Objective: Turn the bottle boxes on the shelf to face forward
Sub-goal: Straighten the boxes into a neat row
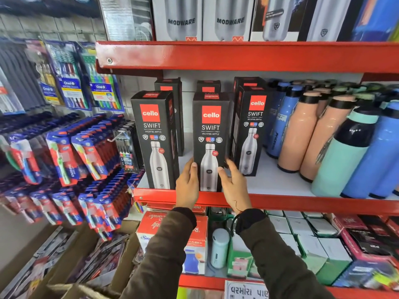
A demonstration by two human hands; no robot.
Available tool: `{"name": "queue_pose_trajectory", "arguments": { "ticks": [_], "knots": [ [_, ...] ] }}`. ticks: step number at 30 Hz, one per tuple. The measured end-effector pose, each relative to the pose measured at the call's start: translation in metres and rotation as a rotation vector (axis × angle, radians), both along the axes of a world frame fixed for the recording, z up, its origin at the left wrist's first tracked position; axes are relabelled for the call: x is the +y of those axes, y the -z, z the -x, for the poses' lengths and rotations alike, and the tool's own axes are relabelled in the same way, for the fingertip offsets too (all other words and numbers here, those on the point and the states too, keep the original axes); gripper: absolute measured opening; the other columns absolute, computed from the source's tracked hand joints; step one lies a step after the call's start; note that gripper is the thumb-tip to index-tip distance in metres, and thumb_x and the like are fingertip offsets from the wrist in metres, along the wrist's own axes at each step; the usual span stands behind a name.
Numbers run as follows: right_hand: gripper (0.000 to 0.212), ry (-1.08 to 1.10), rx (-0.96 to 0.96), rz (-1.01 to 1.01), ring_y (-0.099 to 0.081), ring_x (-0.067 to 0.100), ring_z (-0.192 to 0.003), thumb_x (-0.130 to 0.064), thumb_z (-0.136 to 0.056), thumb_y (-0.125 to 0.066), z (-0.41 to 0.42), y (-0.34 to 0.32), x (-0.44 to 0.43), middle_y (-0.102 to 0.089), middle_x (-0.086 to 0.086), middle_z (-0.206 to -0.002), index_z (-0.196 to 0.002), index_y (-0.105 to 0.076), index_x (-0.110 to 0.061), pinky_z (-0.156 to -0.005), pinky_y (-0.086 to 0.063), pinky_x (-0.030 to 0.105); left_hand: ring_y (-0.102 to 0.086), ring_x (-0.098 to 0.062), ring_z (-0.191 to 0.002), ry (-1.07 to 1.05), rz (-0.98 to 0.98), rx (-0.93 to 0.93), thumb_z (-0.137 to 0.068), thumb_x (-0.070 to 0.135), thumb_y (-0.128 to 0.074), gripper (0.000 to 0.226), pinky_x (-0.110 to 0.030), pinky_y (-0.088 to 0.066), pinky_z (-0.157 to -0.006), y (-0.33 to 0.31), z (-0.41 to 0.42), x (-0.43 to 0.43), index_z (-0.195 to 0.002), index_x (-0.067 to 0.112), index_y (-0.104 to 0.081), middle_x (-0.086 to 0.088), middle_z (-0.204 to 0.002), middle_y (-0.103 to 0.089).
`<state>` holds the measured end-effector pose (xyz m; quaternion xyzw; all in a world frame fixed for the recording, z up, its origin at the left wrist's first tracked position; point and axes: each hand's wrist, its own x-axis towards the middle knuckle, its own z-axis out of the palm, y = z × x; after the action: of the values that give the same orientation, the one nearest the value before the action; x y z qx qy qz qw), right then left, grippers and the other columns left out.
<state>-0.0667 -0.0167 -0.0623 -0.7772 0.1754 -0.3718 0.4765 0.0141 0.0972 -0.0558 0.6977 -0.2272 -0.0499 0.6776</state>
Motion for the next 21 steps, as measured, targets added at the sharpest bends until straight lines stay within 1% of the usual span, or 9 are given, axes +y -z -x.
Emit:
{"name": "queue_pose_trajectory", "arguments": {
  "ticks": [2,4,7,10,11,13,15,18,21],
  "knots": [
    [0.044,-0.004,0.000,-0.003,-0.039,-0.036,-0.104,-0.029,-0.101,-0.050,0.000,-0.001,0.000,-0.041,-0.042,-0.117,-0.145,-0.044,-0.025,-0.085,-0.027,-0.010,-0.045,0.000,-0.125,0.007,0.004,-0.001,-0.106,0.040,-0.039,0.045,-0.019,-0.030,-0.104,-0.001,0.000,0.000,-0.148,0.025,-0.049,0.007,-0.144,-0.056],
    [0.044,-0.008,0.001,0.000,-0.044,-0.024,-0.110,-0.030,-0.102,-0.050,0.000,-0.002,0.001,-0.043,-0.041,-0.117,-0.145,-0.044,-0.027,-0.086,-0.029,-0.008,-0.047,-0.003,-0.129,0.008,0.025,0.007,-0.106,0.038,-0.040,0.044,-0.018,-0.031,-0.105,-0.001,0.000,-0.001,-0.147,0.024,-0.049,0.008,-0.142,-0.056],
    [0.042,-0.022,-0.002,-0.009,-0.051,-0.010,-0.114,-0.034,-0.102,-0.049,0.002,0.000,0.001,-0.050,-0.030,-0.125,-0.144,-0.043,-0.033,-0.091,-0.034,0.001,-0.050,-0.013,-0.136,-0.086,0.103,-0.025,-0.106,0.030,-0.044,0.039,-0.027,-0.037,-0.113,0.004,0.006,-0.005,-0.143,0.020,-0.051,0.004,-0.143,-0.055],
    [0.042,0.012,-0.006,0.003,-0.051,0.009,-0.127,-0.037,-0.102,-0.048,0.009,0.007,-0.002,-0.049,-0.006,-0.144,-0.143,-0.044,-0.029,-0.108,-0.040,0.026,-0.047,-0.019,-0.135,-0.242,0.225,-0.134,-0.105,0.021,-0.045,0.036,-0.043,-0.038,-0.117,0.012,0.021,-0.011,-0.141,0.017,-0.051,-0.003,-0.140,-0.051],
    [0.043,0.036,-0.016,0.015,-0.048,0.013,-0.131,-0.037,-0.102,-0.048,0.013,0.009,-0.005,-0.047,-0.003,-0.146,-0.143,-0.045,-0.028,-0.111,-0.038,0.032,-0.046,-0.020,-0.134,-0.289,0.246,-0.190,-0.105,0.018,-0.046,0.036,-0.046,-0.038,-0.116,0.014,0.026,-0.013,-0.140,0.017,-0.050,-0.004,-0.139,-0.050],
    [0.040,0.084,-0.048,0.022,-0.047,0.015,-0.131,-0.034,-0.102,-0.050,0.021,0.009,-0.014,-0.046,-0.001,-0.144,-0.142,-0.047,-0.028,-0.112,-0.038,0.037,-0.046,-0.020,-0.131,-0.354,0.244,-0.304,-0.104,0.018,-0.047,0.035,-0.048,-0.038,-0.112,0.017,0.035,-0.021,-0.138,0.020,-0.051,-0.001,-0.137,-0.050],
    [0.038,0.137,-0.077,0.009,-0.050,0.012,-0.125,-0.030,-0.101,-0.051,0.029,0.006,-0.029,-0.049,-0.001,-0.137,-0.139,-0.049,-0.027,-0.110,-0.040,0.037,-0.045,-0.015,-0.131,-0.379,0.227,-0.391,-0.103,0.023,-0.046,0.033,-0.044,-0.036,-0.110,0.015,0.045,-0.031,-0.136,0.026,-0.052,0.005,-0.136,-0.049],
    [0.035,0.182,-0.108,0.021,-0.049,0.000,-0.115,-0.027,-0.101,-0.051,0.039,0.000,-0.053,-0.048,-0.005,-0.127,-0.137,-0.051,-0.028,-0.106,-0.042,0.034,-0.043,-0.012,-0.136,-0.322,0.239,-0.524,-0.103,0.020,-0.045,0.034,-0.031,-0.030,-0.114,0.008,0.064,-0.051,-0.135,0.029,-0.051,0.006,-0.138,-0.050],
    [0.035,0.190,-0.127,0.012,-0.049,0.008,-0.121,-0.026,-0.101,-0.052,0.043,-0.007,-0.077,-0.048,-0.005,-0.129,-0.136,-0.051,-0.024,-0.108,-0.041,0.036,-0.042,-0.009,-0.139,-0.149,0.255,-0.622,-0.105,0.017,-0.042,0.035,-0.022,-0.028,-0.115,-0.003,0.080,-0.078,-0.138,0.025,-0.050,0.010,-0.139,-0.048]
  ]
}}
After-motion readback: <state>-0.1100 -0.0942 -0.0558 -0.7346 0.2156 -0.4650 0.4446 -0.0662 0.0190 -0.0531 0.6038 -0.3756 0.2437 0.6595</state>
